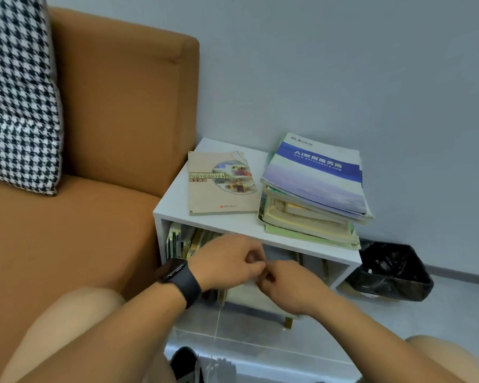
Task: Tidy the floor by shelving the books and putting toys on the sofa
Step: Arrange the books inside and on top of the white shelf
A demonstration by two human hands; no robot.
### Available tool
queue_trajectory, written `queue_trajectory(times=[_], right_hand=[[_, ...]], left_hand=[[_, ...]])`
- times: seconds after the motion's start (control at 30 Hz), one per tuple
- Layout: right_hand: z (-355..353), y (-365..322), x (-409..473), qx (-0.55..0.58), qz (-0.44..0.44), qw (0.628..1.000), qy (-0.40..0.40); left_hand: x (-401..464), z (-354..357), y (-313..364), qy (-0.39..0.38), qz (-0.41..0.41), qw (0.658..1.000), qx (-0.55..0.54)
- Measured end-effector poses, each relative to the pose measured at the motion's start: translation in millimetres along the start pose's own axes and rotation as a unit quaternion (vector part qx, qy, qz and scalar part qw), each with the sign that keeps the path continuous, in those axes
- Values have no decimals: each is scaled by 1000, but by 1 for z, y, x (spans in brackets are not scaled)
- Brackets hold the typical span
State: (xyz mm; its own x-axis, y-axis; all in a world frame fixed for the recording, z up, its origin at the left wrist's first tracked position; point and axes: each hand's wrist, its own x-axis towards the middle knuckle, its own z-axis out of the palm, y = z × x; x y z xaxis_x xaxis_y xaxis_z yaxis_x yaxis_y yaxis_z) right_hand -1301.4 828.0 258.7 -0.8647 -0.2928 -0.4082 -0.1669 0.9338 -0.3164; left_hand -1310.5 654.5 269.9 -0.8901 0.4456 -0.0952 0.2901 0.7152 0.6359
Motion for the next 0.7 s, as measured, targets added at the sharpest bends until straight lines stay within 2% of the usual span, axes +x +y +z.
queue_trajectory(times=[0.1,0.2,0.3,0.43,0.5,0.6,0.7], right_hand=[[-27,-14,-19,76,-13,993,89],[-47,-20,-19,111,-20,967,230],[-64,-11,-19,138,-14,928,345],[-92,13,-11,58,-32,881,468],[-99,25,1,16,-20,888,460],[-97,34,22,-40,45,936,347],[-88,37,39,-85,52,942,321]], left_hand=[[-1,-4,18,135,6,980,-143],[3,-6,27,234,-13,942,-240],[10,-11,25,257,-56,916,-302],[21,-19,22,243,-95,892,-370],[26,-21,23,235,-101,882,-395],[32,-22,22,228,-109,875,-412],[41,-23,14,232,-120,870,-419]])
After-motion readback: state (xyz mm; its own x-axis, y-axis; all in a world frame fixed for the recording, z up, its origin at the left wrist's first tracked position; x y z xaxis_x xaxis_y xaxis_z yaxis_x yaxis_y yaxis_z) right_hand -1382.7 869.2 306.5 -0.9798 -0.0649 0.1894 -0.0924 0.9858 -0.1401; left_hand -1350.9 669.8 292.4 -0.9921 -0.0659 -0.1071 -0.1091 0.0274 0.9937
